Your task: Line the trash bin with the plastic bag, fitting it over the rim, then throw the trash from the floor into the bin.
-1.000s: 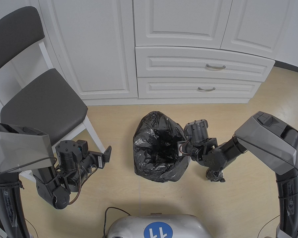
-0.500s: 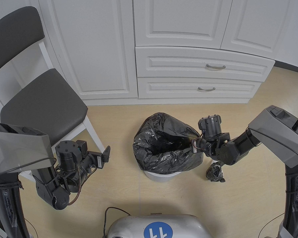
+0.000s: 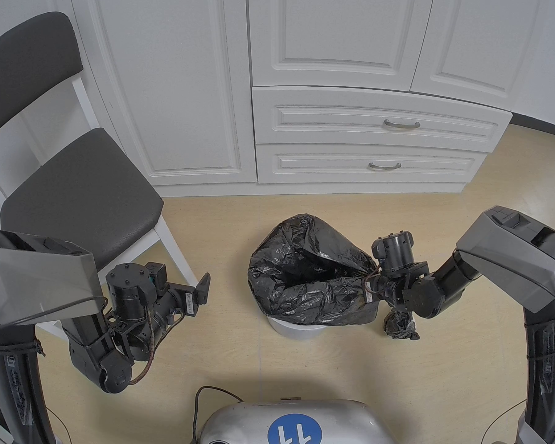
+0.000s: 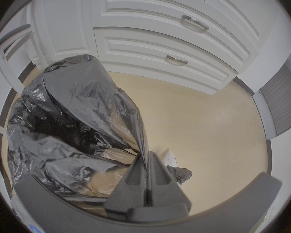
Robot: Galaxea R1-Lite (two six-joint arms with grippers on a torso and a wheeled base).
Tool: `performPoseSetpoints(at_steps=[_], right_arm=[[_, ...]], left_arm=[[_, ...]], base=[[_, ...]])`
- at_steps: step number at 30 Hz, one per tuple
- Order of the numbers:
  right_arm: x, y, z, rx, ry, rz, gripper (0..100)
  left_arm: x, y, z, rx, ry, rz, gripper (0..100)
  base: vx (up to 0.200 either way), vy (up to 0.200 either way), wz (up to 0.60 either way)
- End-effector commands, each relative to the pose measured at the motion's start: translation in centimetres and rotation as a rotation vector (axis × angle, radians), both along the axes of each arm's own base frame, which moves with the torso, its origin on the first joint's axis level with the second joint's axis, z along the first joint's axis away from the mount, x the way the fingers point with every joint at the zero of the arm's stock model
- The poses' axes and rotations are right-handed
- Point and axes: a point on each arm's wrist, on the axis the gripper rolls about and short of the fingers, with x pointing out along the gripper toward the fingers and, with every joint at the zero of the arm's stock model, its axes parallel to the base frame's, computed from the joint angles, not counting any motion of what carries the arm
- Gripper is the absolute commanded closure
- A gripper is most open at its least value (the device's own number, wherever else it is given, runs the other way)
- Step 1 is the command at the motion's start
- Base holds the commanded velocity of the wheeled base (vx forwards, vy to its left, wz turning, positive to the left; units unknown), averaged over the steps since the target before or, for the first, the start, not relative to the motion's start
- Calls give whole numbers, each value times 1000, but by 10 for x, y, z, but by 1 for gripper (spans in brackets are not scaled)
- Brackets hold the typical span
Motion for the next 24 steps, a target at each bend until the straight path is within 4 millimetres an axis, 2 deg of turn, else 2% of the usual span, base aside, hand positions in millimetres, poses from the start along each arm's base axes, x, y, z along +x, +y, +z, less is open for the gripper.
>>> performPoseSetpoints(at_steps=[1,4,8,9,11,13,19,24], right_arm=[[0,-1,-13,-10,29,1,100],[0,0,-18,-16,39,7,100],[-2,0,-13,-22,36,14,100],[-4,0,-9,-27,32,21,0],[-6,0,-4,-29,26,28,0],[-19,1,15,-25,5,46,0],[-45,12,57,7,-63,96,0],[-49,33,66,69,-160,147,0]], left_arm=[[0,-1,-1,0,4,-1,0],[0,-1,-2,0,4,-3,0],[0,-2,-1,-1,2,-6,0],[0,-2,-1,0,0,-6,0],[0,-2,-1,-1,-1,-6,0],[0,-3,1,-3,-5,-11,0],[0,-5,1,-2,-5,-14,0],[0,-5,1,-2,-5,-14,0]], base=[[0,0,0],[0,0,0],[0,0,0],[0,0,0],[0,0,0],[0,0,0],[0,0,0],[0,0,0]])
